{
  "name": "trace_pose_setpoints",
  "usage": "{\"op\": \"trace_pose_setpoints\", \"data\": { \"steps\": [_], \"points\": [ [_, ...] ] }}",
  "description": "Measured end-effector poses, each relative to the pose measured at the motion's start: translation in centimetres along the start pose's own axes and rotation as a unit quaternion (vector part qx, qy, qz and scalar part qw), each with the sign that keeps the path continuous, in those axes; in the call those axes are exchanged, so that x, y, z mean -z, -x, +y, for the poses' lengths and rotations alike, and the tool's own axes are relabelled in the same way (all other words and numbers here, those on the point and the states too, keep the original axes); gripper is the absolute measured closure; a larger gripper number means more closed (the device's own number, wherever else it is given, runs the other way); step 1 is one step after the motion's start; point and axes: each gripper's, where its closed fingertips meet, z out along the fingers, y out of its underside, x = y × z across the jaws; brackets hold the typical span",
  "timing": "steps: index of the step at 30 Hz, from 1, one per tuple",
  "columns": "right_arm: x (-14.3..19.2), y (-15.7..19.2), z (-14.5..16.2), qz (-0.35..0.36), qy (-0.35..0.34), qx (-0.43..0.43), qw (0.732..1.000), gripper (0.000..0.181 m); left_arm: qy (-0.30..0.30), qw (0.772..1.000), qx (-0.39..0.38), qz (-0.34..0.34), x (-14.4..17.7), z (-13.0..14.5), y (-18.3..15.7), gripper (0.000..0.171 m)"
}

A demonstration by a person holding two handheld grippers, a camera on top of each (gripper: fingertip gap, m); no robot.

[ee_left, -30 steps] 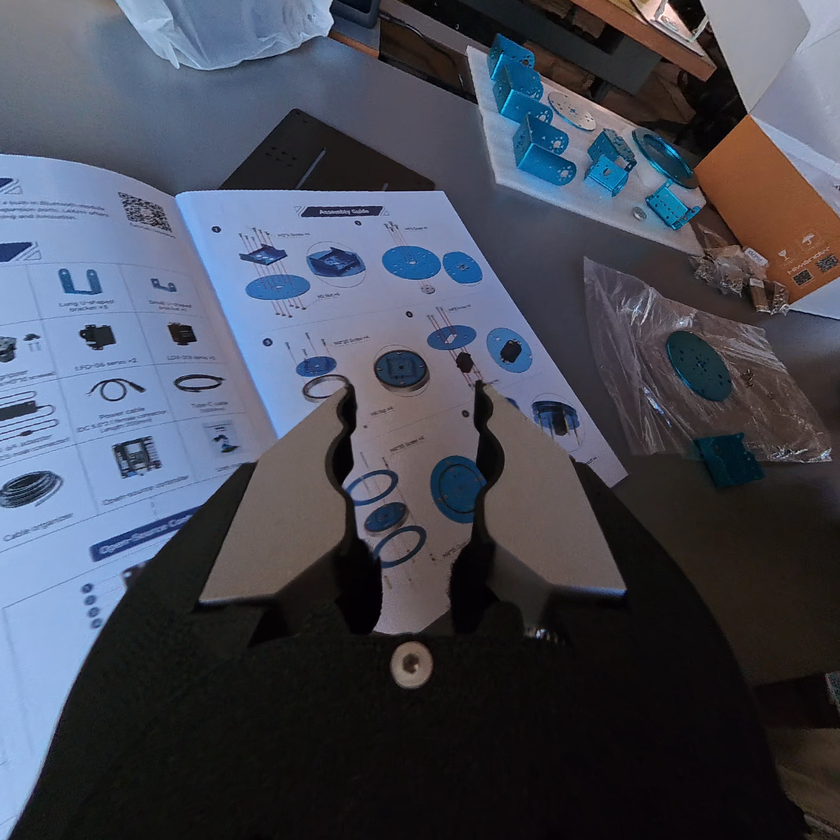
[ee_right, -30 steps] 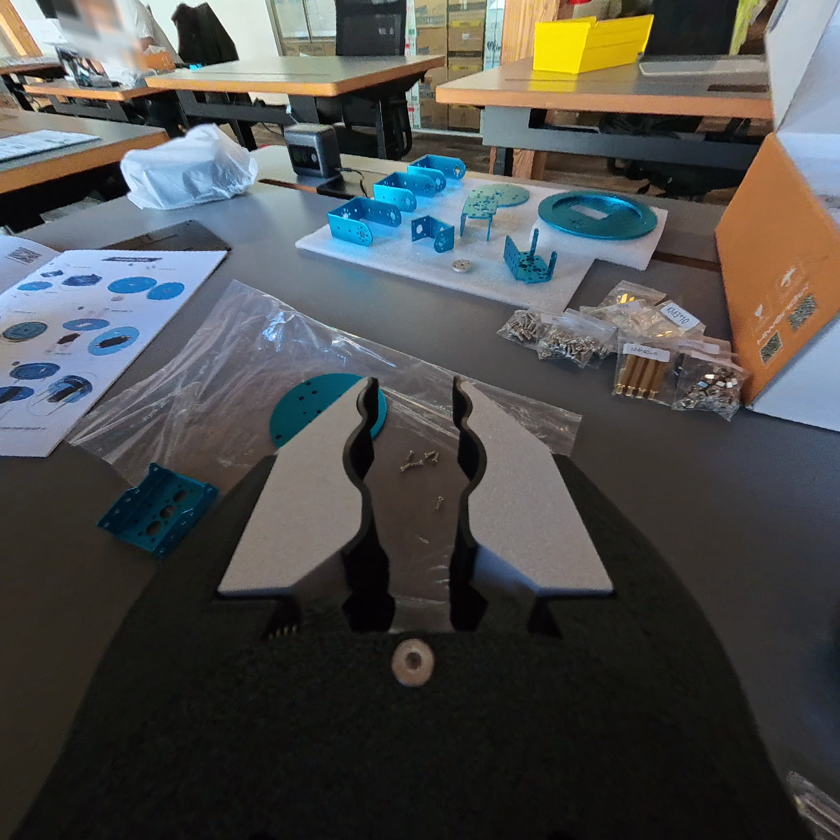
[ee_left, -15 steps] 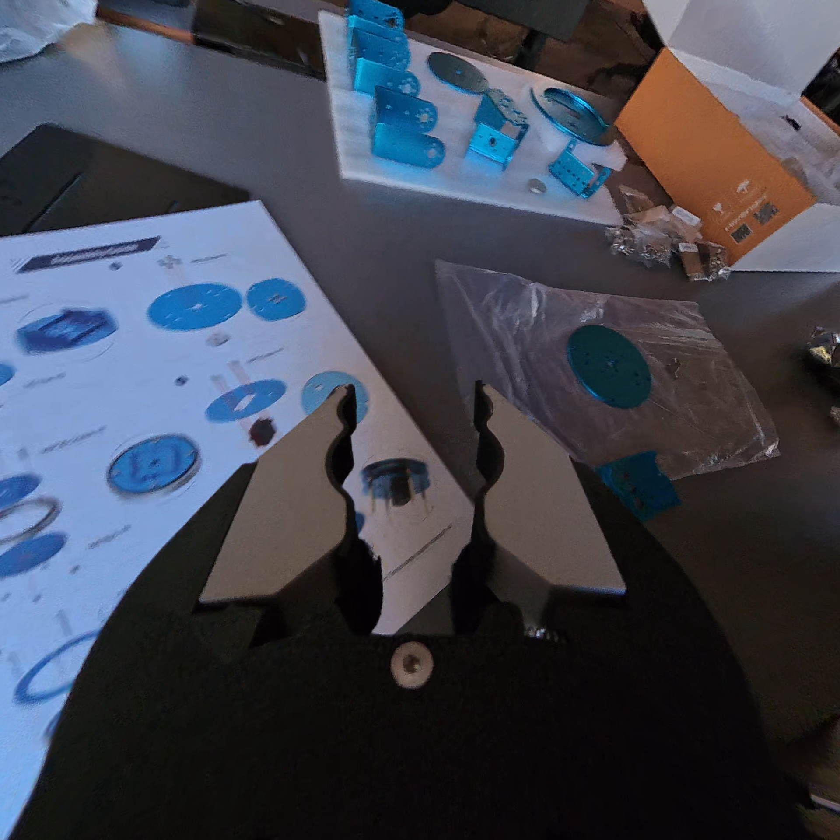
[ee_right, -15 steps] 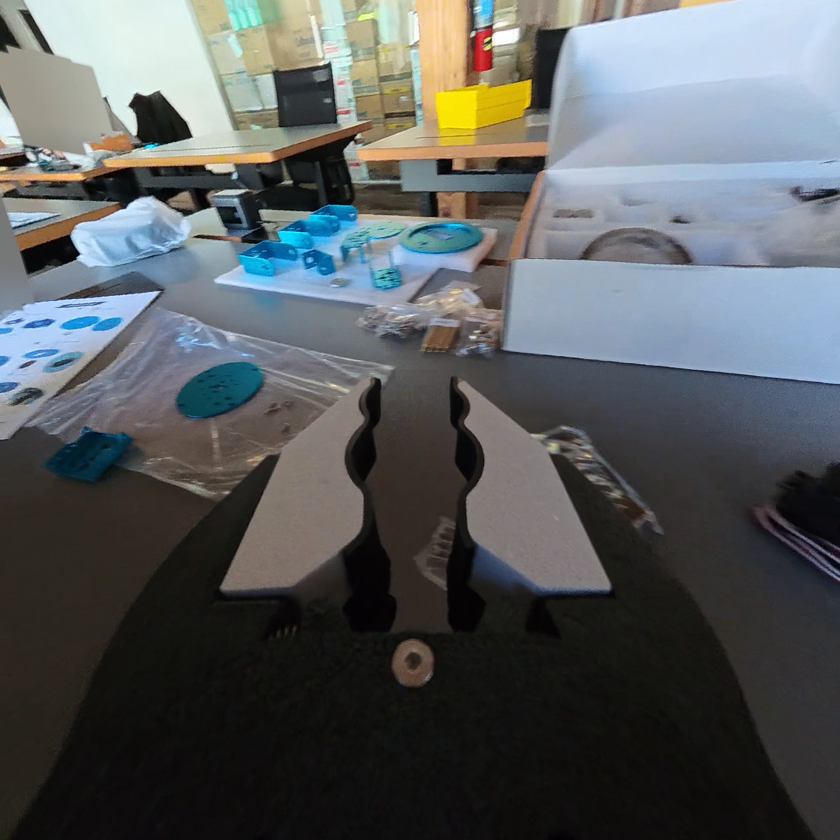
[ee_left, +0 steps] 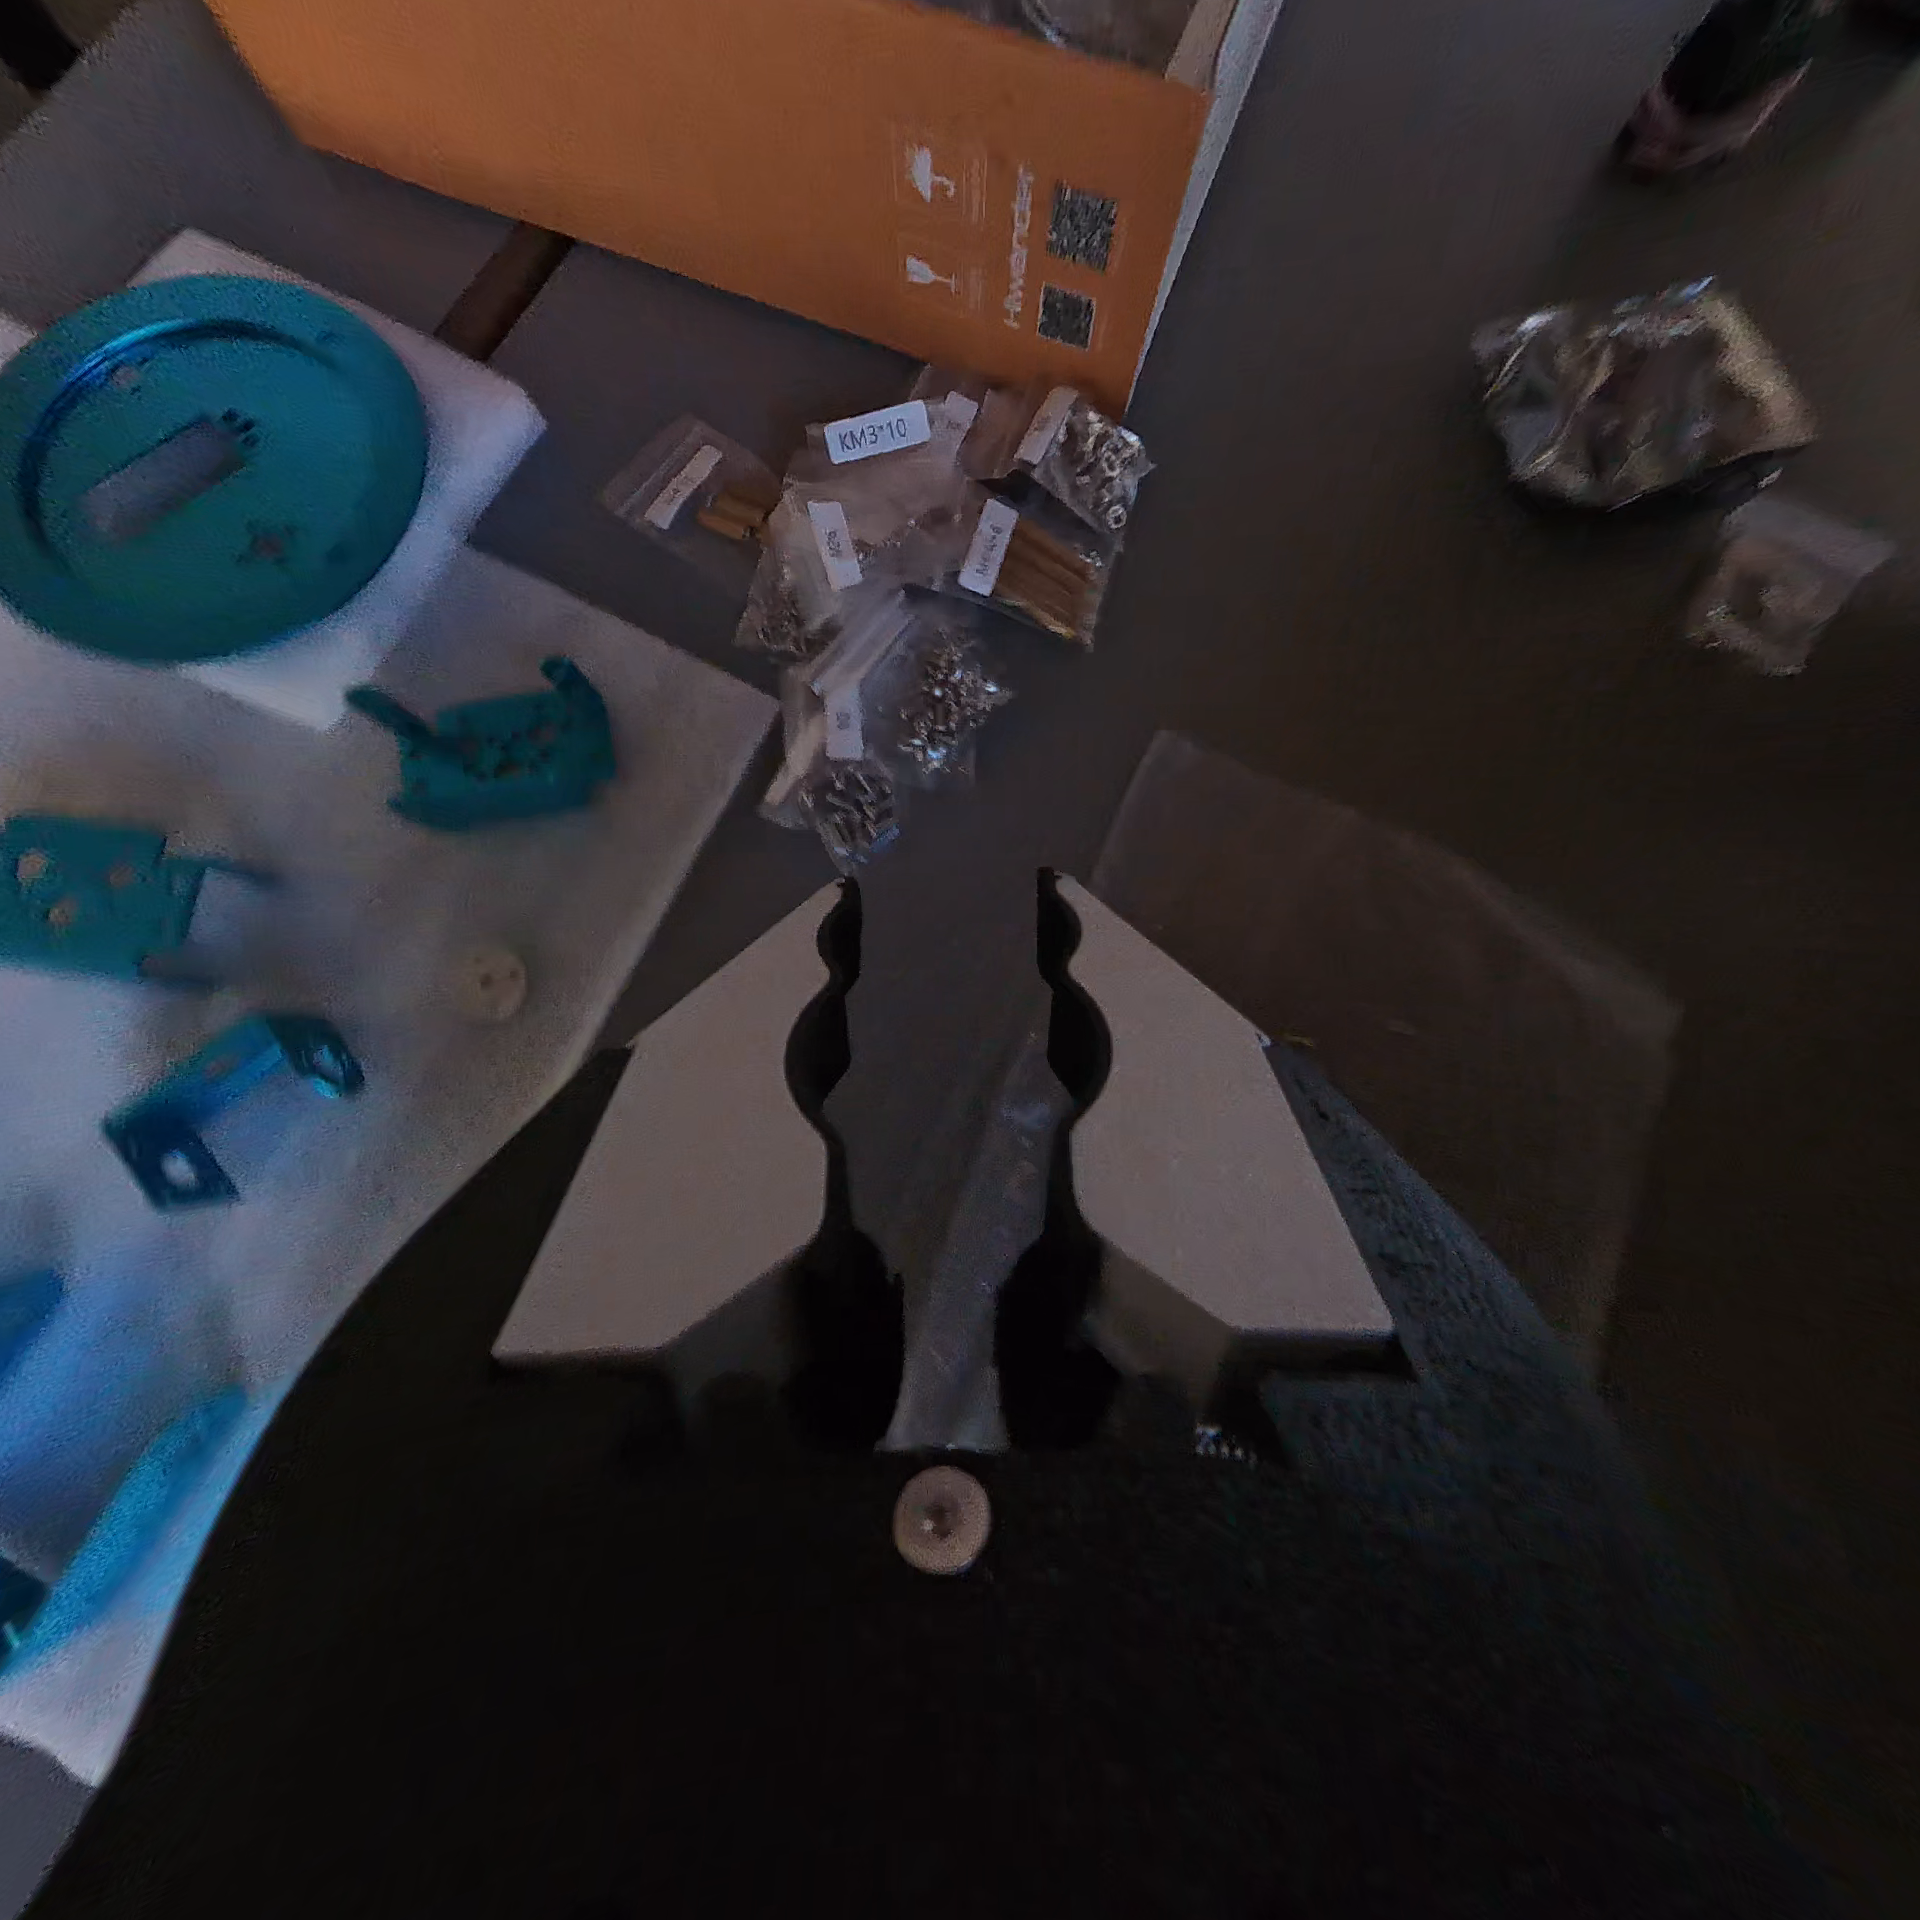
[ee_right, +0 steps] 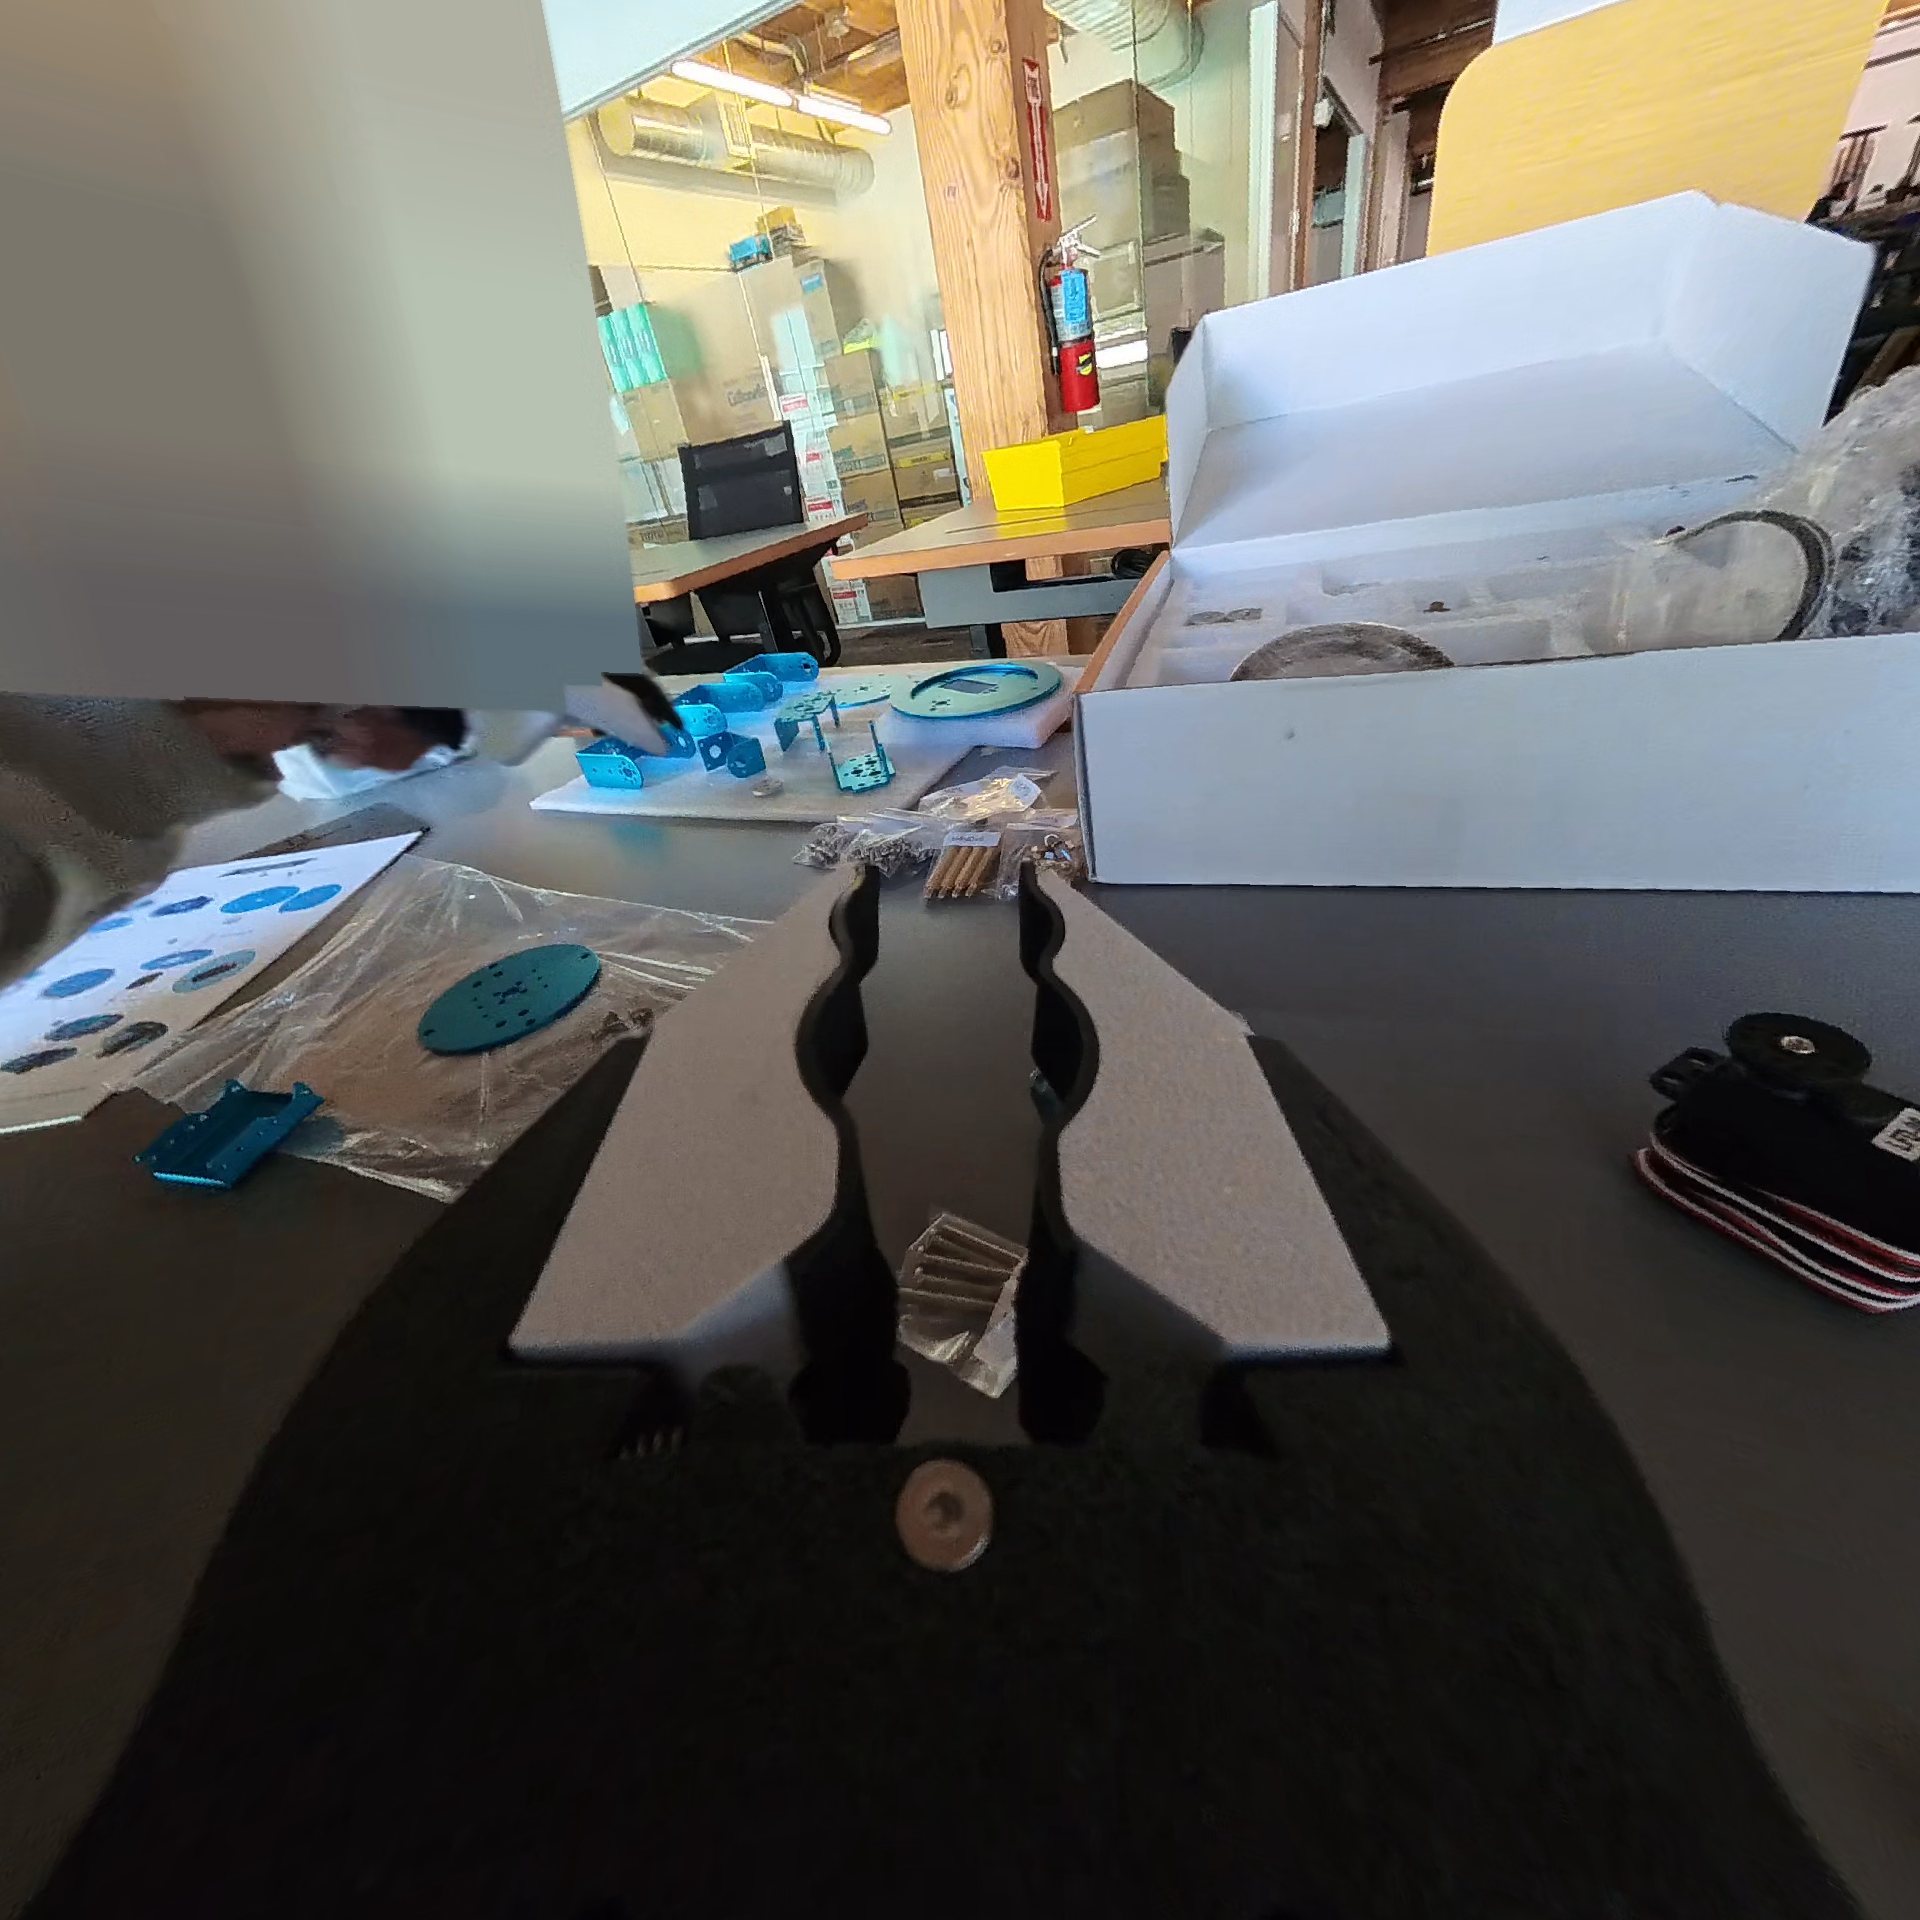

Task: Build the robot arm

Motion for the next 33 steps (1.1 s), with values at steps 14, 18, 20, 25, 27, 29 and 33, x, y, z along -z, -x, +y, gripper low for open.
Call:
{"op": "trace_pose_setpoints", "data": {
  "steps": [14, 18, 20, 25, 27, 29, 33],
  "points": [
    [-0.2, 0.4, 0.4, -0.016, 0.008, -0.004, 1.000, 0.158, 0.080, 0.992, -0.089, 0.042, -9.8, 0.7, 3.3, 0.142],
    [-0.2, 0.3, 0.4, -0.016, 0.009, -0.007, 1.000, 0.159, 0.050, 0.992, -0.117, 0.027, -9.4, -0.2, 3.4, 0.160],
    [-0.3, 0.3, 0.5, -0.018, 0.012, -0.009, 1.000, 0.160, 0.052, 0.989, -0.133, 0.031, -9.0, 0.0, 3.1, 0.171],
    [-0.3, 0.3, 0.6, -0.018, 0.014, -0.011, 1.000, 0.160, 0.056, 0.989, -0.134, 0.030, -8.4, 0.3, 3.5, 0.171],
    [-0.3, 0.3, 0.6, -0.018, 0.014, -0.012, 1.000, 0.161, 0.050, 0.990, -0.128, 0.021, -7.7, 0.1, 4.1, 0.171],
    [-0.3, 0.3, 0.7, -0.018, 0.015, -0.012, 1.000, 0.161, 0.044, 0.991, -0.123, 0.019, -7.0, 0.0, 4.6, 0.171],
    [-0.4, 0.4, 0.8, -0.018, 0.017, -0.008, 1.000, 0.162, 0.034, 0.993, -0.115, 0.022, -5.7, -0.1, 4.9, 0.171]
  ]
}}
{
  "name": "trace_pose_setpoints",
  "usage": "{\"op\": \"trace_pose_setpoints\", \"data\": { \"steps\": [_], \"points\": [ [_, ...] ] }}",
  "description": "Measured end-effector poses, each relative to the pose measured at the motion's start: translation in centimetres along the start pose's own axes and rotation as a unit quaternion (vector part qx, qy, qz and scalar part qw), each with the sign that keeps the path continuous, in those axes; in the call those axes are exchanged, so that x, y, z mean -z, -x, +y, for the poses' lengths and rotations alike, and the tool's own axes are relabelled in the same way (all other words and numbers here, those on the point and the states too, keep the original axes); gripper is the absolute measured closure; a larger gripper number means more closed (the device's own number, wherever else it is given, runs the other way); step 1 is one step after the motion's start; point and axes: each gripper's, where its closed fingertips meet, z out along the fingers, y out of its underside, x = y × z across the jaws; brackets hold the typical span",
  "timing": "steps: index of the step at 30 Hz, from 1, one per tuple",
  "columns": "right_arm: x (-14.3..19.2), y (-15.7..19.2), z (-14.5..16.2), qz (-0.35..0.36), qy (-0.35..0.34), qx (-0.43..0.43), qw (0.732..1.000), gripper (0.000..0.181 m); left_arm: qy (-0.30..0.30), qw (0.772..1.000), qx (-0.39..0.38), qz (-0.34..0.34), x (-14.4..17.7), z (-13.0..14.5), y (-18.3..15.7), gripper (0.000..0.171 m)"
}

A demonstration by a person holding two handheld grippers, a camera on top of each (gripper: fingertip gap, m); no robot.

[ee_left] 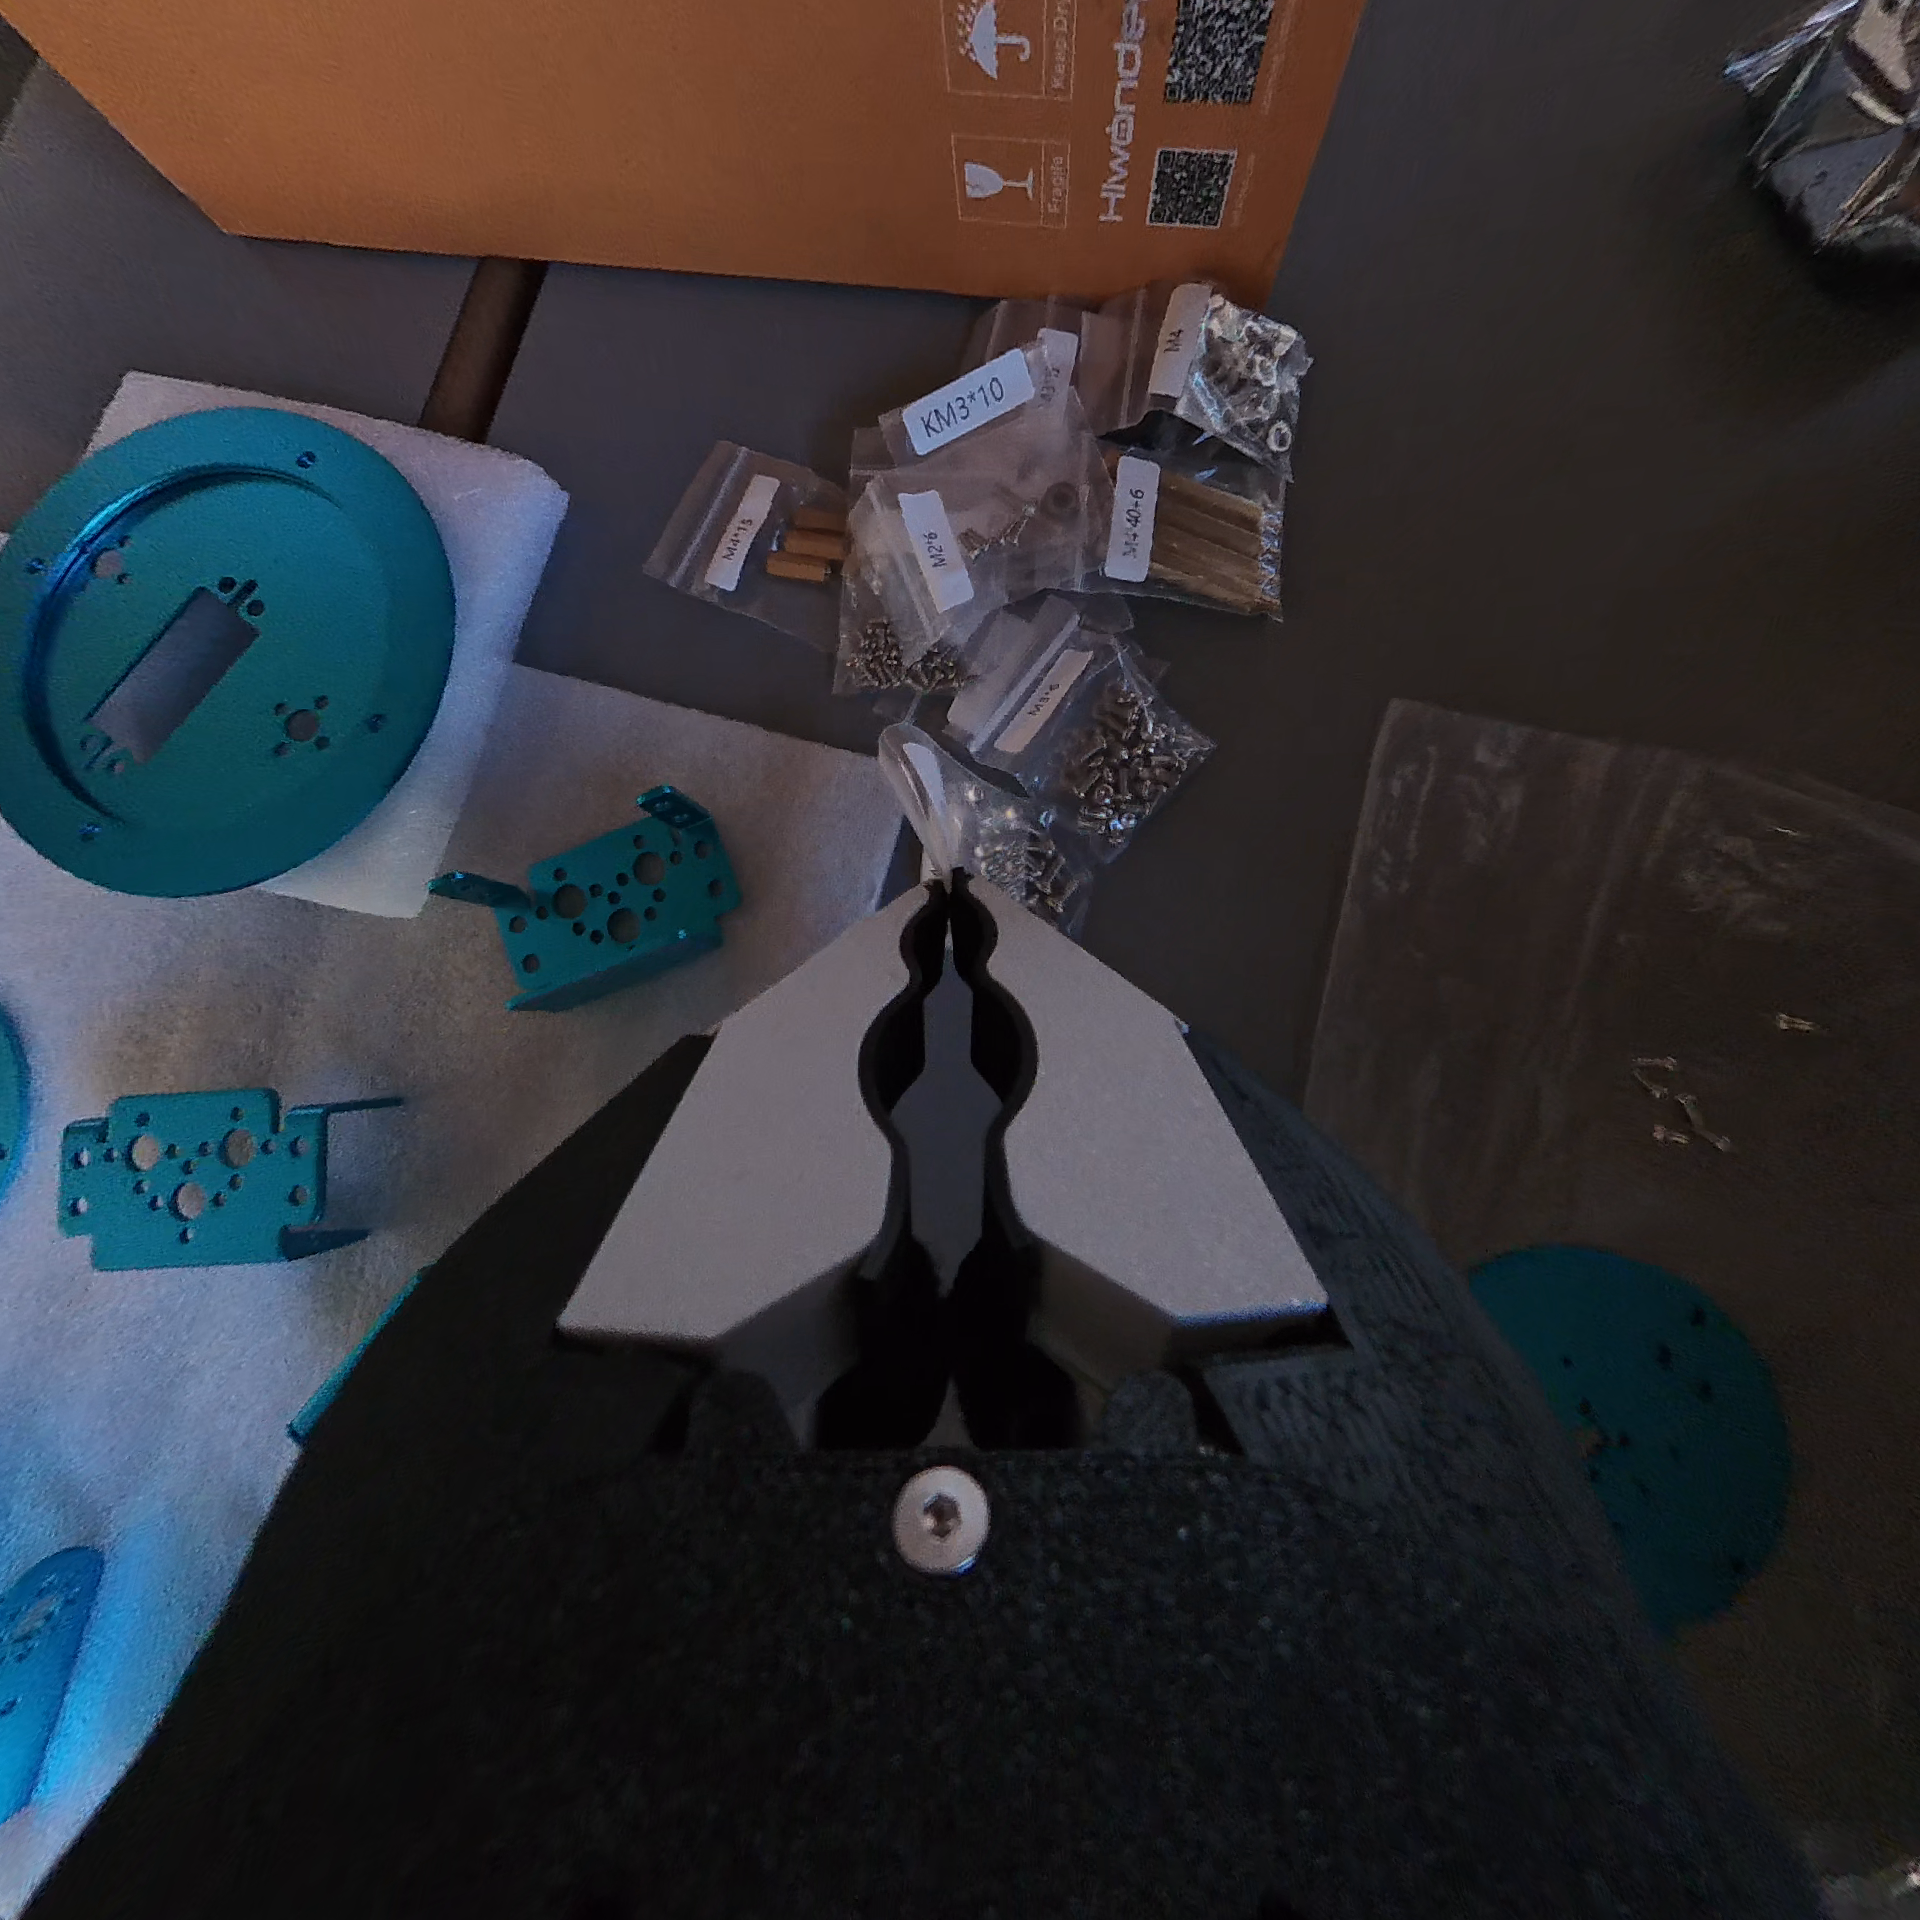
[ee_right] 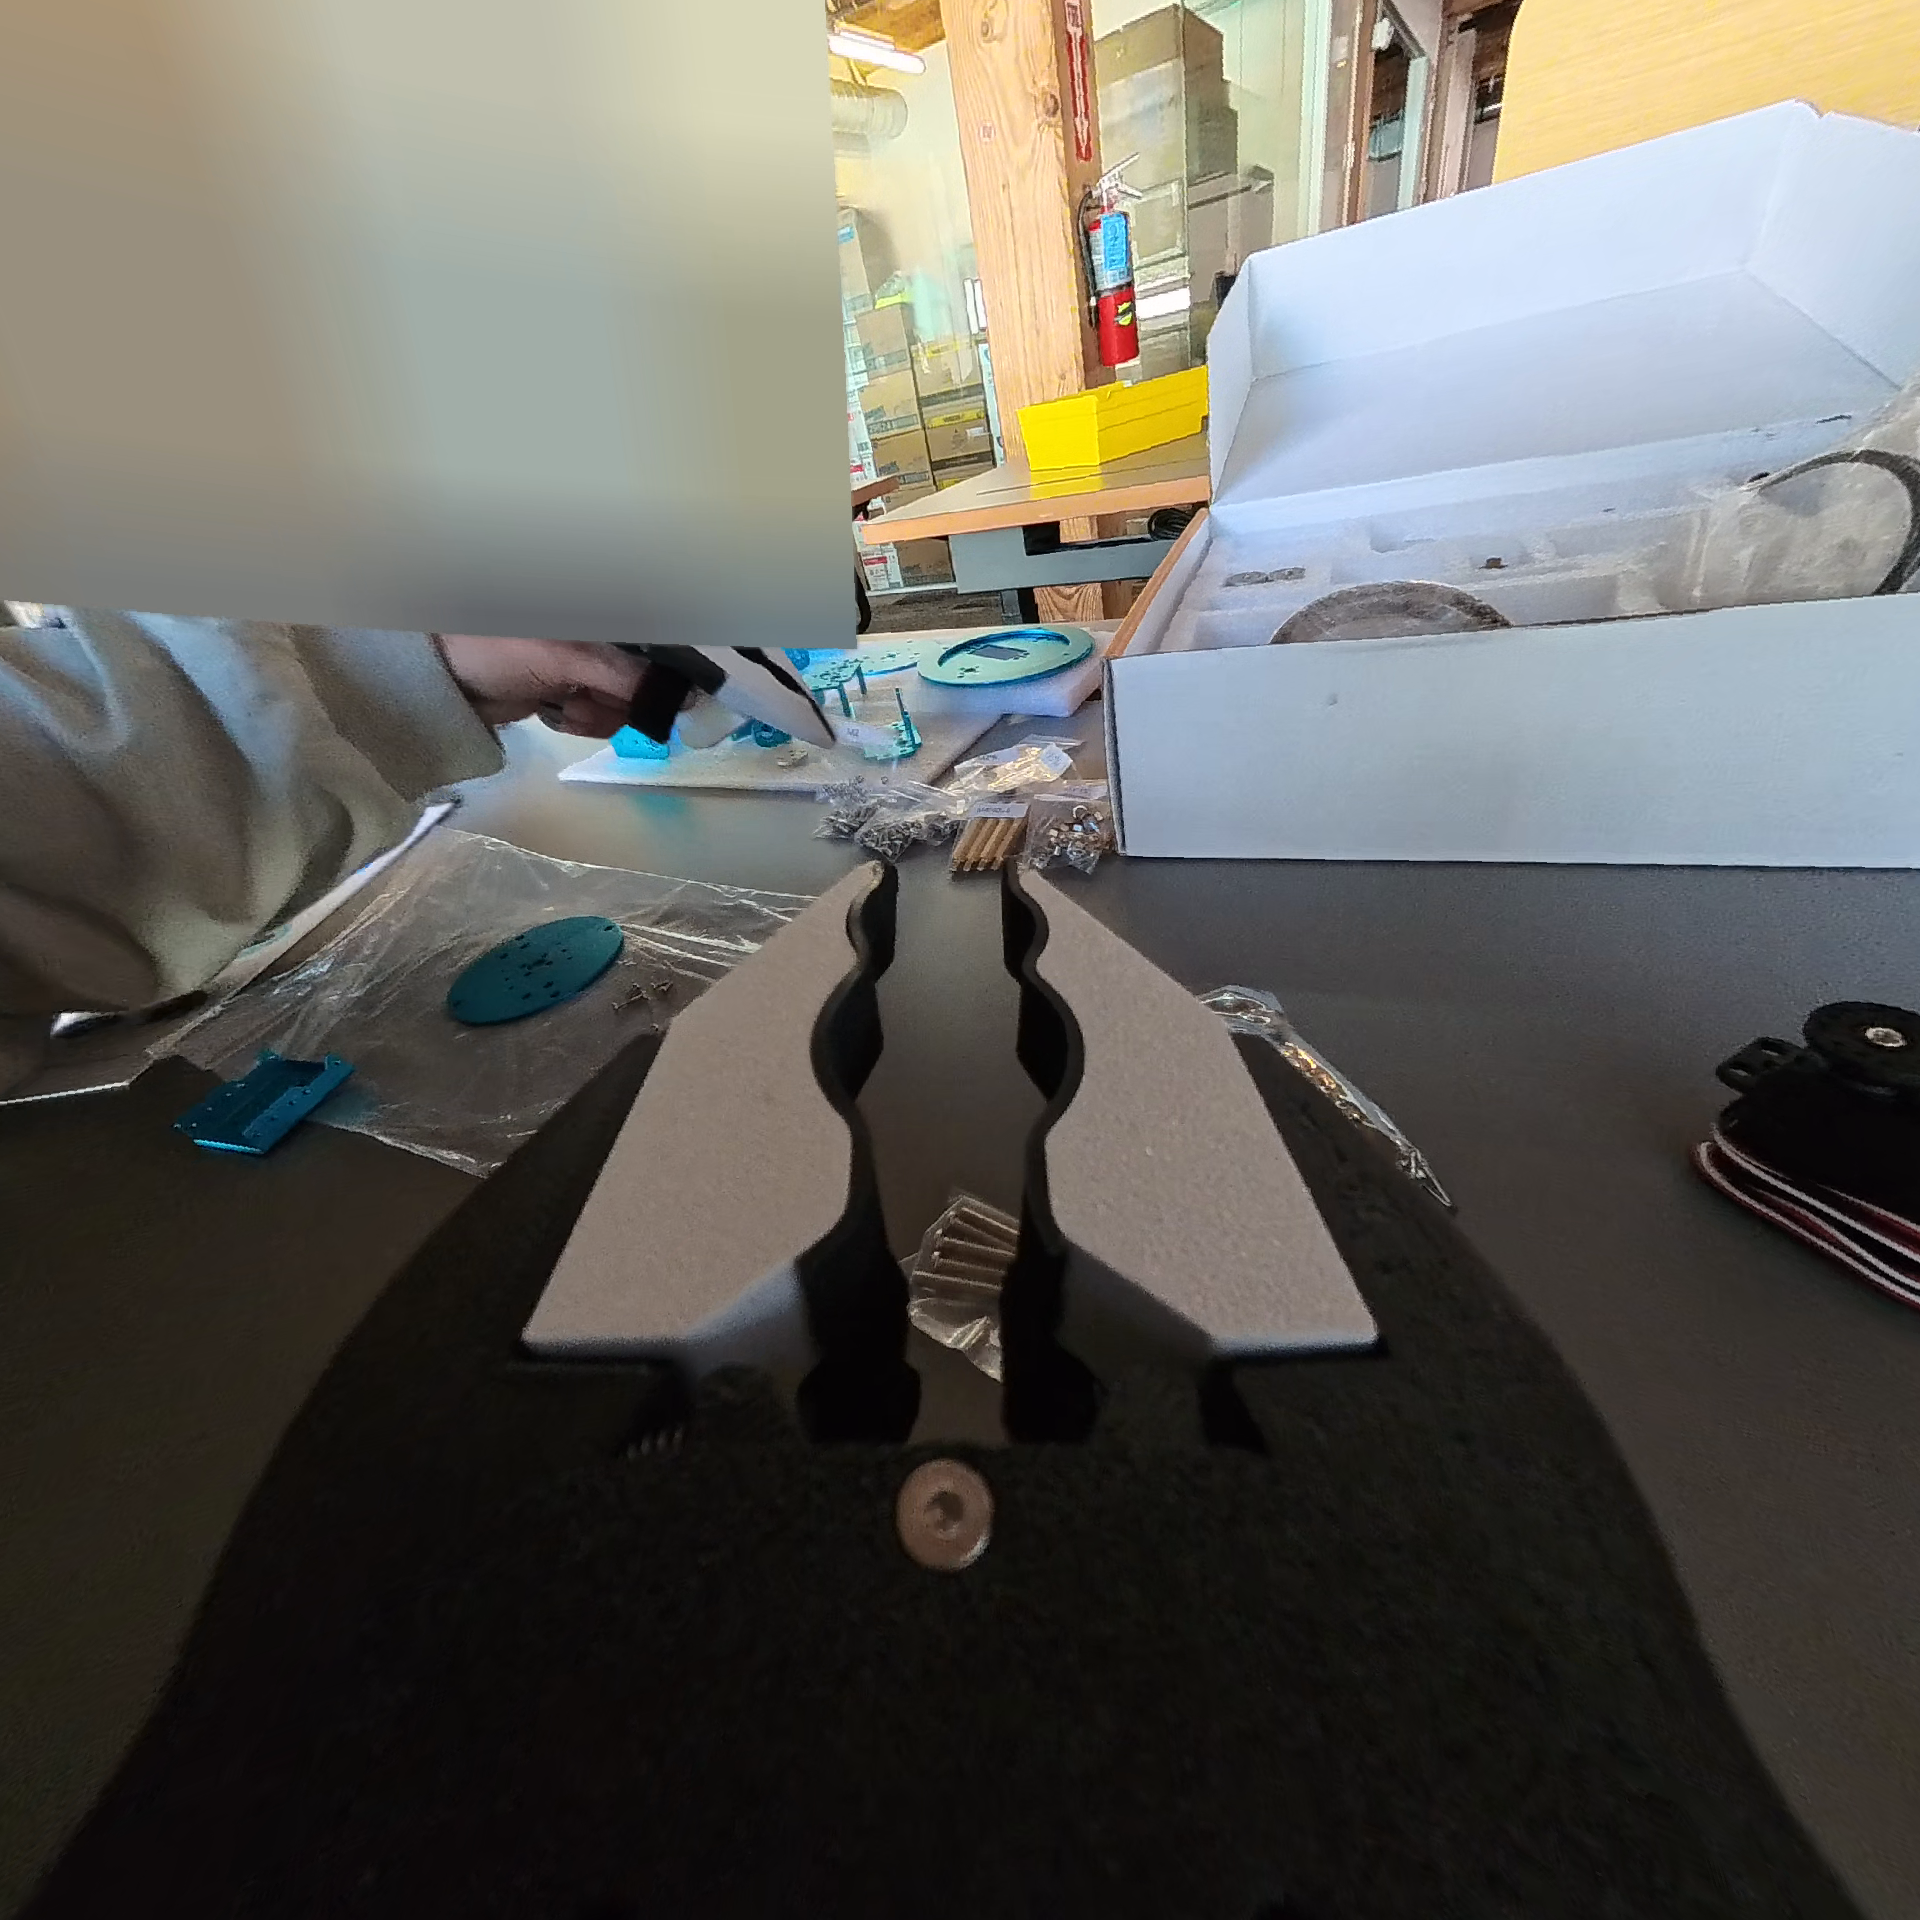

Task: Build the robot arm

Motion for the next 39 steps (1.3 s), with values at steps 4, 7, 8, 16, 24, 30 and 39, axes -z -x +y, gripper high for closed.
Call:
{"op": "trace_pose_setpoints", "data": {
  "steps": [4, 7, 8, 16, 24, 30, 39],
  "points": [
    [-0.1, 0.1, 0.0, -0.001, 0.001, 0.002, 1.000, 0.162, -0.025, 1.000, 0.000, 0.016, 1.8, -0.4, -1.1, 0.171],
    [-0.1, 0.7, -0.2, -0.014, -0.006, 0.013, 1.000, 0.162, -0.068, 0.997, 0.007, 0.036, 4.3, -1.3, -3.0, 0.171],
    [-0.3, 1.1, -0.3, -0.019, -0.006, 0.021, 1.000, 0.162, -0.083, 0.996, 0.009, 0.043, 5.3, -1.6, -3.8, 0.171],
    [-1.0, 4.6, 0.0, -0.059, 0.026, 0.100, 0.993, 0.160, -0.140, 0.990, 0.004, 0.021, 14.0, 0.4, -11.0, 0.171],
    [-6.4, 14.6, -2.2, -0.250, 0.187, 0.122, 0.942, 0.157, -0.125, 0.990, 0.038, -0.050, 18.6, 7.0, -14.6, 0.171],
    [-14.9, 18.6, 0.3, -0.412, 0.259, -0.013, 0.873, 0.147, -0.248, 0.968, 0.027, 0.021, 17.9, 4.8, -14.9, 0.171],
    [-14.5, 19.8, 1.0, -0.451, 0.187, -0.114, 0.865, 0.157, -0.307, 0.950, 0.055, 0.033, 17.4, 5.1, -14.5, 0.171]
  ]
}}
